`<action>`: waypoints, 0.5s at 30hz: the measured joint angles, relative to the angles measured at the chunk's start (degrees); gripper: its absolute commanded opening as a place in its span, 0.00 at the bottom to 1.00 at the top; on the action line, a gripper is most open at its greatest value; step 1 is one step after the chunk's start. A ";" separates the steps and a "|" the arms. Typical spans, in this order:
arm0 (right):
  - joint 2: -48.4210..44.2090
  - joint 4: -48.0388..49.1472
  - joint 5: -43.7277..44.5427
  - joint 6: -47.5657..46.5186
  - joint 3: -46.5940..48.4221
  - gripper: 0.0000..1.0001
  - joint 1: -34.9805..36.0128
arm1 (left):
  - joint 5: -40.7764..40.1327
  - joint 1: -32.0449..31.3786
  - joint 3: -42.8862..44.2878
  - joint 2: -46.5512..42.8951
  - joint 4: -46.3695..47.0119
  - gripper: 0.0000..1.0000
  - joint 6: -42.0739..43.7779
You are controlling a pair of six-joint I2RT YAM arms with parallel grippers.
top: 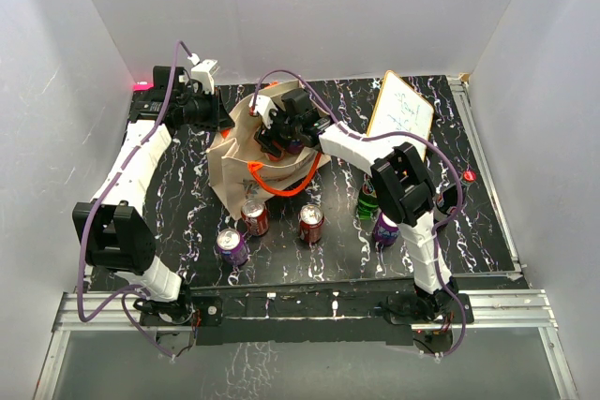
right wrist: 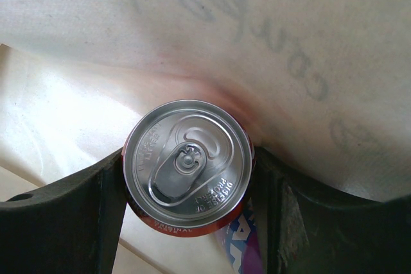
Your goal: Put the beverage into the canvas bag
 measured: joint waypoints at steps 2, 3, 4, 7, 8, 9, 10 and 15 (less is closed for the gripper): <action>0.00 -0.11 -0.15 0.00 0.09 0.67 -0.04 | 0.02 0.00 0.00 0.00 0.00 0.00 0.00; 0.00 -0.22 -0.24 0.00 0.15 0.70 -0.07 | 0.02 0.00 0.00 0.00 0.00 0.00 0.00; 0.00 -0.46 -0.33 0.00 0.31 0.72 -0.11 | 0.07 0.00 0.00 0.00 0.00 0.00 0.00; 0.02 -0.90 -0.55 0.04 0.66 0.76 -0.24 | 0.15 0.00 0.00 0.00 0.00 0.00 0.00; 0.02 -0.94 -0.52 0.02 0.85 0.77 -0.28 | 0.20 0.00 0.00 0.00 0.00 0.00 0.00; 0.02 -0.90 -0.55 0.02 0.98 0.79 -0.37 | 0.20 0.00 0.00 0.00 0.00 0.00 0.00; 0.02 -0.81 -0.66 0.00 1.25 0.80 -0.48 | 0.22 0.00 0.00 0.00 0.00 0.00 -0.02; 0.02 -0.44 -1.18 -0.02 1.68 0.82 -0.79 | 0.33 0.00 0.00 0.00 0.26 0.00 -0.02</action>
